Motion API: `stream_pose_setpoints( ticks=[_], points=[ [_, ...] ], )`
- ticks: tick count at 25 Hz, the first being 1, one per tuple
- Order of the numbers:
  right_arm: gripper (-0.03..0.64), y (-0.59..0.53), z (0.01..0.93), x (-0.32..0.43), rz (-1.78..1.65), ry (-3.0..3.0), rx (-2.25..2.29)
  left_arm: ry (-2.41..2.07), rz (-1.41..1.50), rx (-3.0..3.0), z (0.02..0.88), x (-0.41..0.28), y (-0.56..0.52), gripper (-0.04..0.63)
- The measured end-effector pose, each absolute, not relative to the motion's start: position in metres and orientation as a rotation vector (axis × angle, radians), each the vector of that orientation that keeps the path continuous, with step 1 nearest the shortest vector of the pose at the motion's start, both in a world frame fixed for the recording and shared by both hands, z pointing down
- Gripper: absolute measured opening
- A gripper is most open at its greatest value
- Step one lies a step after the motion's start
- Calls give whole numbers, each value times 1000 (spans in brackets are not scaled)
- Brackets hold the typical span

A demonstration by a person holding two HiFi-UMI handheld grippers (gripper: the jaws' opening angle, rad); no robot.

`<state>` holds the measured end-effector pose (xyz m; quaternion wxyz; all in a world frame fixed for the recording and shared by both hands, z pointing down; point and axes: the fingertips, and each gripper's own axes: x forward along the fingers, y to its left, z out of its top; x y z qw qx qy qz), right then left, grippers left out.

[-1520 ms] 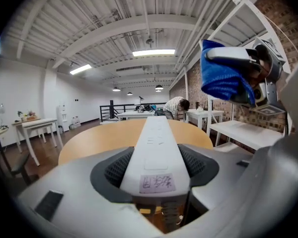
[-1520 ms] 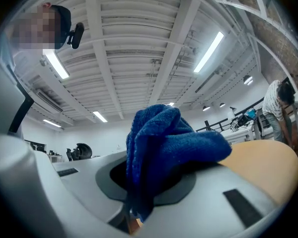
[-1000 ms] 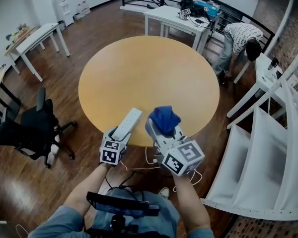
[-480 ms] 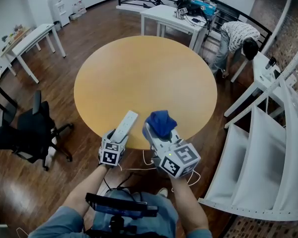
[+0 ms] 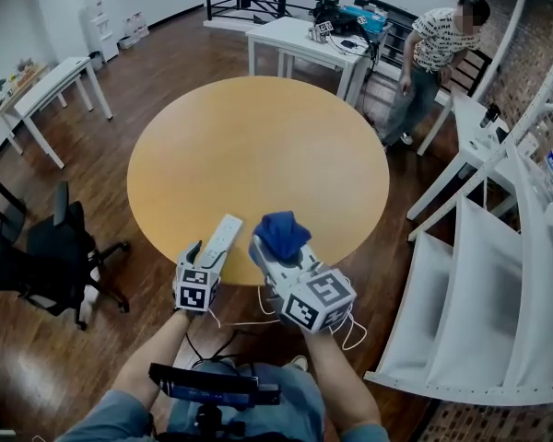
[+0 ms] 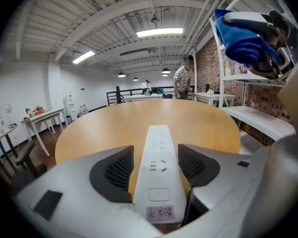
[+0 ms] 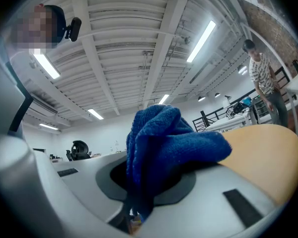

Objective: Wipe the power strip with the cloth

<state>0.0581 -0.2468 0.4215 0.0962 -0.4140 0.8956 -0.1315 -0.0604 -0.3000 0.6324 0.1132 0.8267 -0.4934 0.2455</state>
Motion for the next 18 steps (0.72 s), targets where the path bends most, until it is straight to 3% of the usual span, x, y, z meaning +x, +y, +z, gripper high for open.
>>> stream_pose_setpoints(
  ticks=[8, 18],
  points=[
    [63, -238, 412, 55, -369, 2655, -1213, -1489, 505, 2533, 561, -54, -310, 284],
    [63, -222, 392, 62, -308, 2660, -1215, -1381, 177, 2758, 452, -17, -280, 120]
  ],
)
